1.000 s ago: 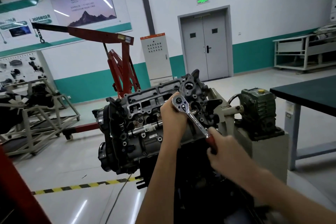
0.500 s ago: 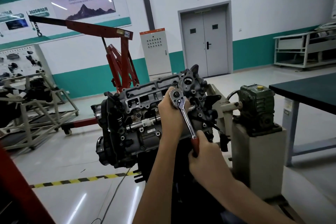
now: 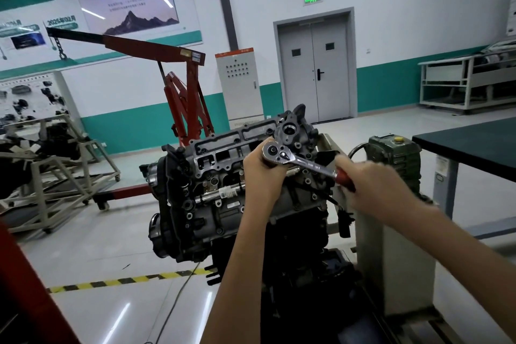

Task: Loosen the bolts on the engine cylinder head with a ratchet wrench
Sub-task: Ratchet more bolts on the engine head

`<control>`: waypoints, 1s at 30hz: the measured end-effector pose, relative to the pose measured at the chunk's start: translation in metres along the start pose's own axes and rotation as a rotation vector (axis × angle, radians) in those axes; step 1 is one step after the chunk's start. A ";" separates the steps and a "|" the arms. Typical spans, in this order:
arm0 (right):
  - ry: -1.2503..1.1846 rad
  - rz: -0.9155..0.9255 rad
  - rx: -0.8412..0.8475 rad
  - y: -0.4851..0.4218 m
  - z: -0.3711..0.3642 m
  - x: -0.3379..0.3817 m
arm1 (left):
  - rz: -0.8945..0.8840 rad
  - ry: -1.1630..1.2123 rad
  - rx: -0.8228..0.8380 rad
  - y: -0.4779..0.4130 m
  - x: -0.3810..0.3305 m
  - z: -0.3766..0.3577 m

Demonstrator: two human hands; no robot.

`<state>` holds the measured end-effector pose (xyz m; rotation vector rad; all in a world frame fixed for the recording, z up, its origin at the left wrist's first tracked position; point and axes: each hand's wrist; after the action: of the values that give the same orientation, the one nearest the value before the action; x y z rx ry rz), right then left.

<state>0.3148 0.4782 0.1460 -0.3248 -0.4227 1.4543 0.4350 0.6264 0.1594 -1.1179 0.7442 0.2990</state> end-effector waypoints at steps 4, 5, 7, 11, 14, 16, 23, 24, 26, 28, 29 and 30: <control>-0.481 -0.144 -0.069 0.034 -0.050 0.060 | -0.082 -0.078 -0.035 0.007 0.002 -0.006; -0.571 -0.179 -0.087 0.036 -0.059 0.077 | -0.079 -0.066 -0.054 0.009 0.002 -0.009; -0.676 -0.215 -0.067 0.036 -0.070 0.104 | -0.051 -0.012 -0.076 0.010 0.000 -0.011; -0.651 -0.193 -0.058 0.034 -0.065 0.096 | 0.002 0.011 -0.071 0.003 0.000 -0.009; -0.409 -0.115 -0.008 0.032 -0.044 0.054 | 0.040 0.000 -0.067 0.001 0.001 -0.010; -0.176 -0.041 -0.006 0.022 -0.024 0.023 | 0.039 0.014 -0.054 0.002 0.002 -0.009; -0.035 -0.036 -0.042 0.003 -0.006 0.000 | 0.001 0.020 -0.054 0.002 0.002 -0.007; -0.145 -0.051 -0.036 0.011 -0.017 0.011 | -0.015 0.004 -0.050 0.003 0.003 -0.007; -0.388 -0.124 -0.039 0.028 -0.041 0.040 | -0.053 -0.030 -0.047 0.006 0.002 -0.009; -0.590 -0.198 -0.079 0.037 -0.061 0.074 | -0.049 -0.011 -0.059 0.008 -0.001 -0.012; -0.662 -0.216 -0.074 0.037 -0.069 0.091 | -0.045 0.022 -0.066 0.009 -0.001 -0.013; -0.704 -0.219 -0.063 0.037 -0.074 0.104 | -0.045 0.051 -0.067 0.010 -0.002 -0.012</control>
<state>0.3235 0.5882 0.0725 0.1982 -1.0376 1.3092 0.4233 0.6204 0.1510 -1.2073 0.7579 0.2598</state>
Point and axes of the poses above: each hand's wrist, its own y-axis away from the middle knuckle, its own z-axis out of the back of the hand, x = y × z, and after that the axes turned 11 degrees about x, right-handed
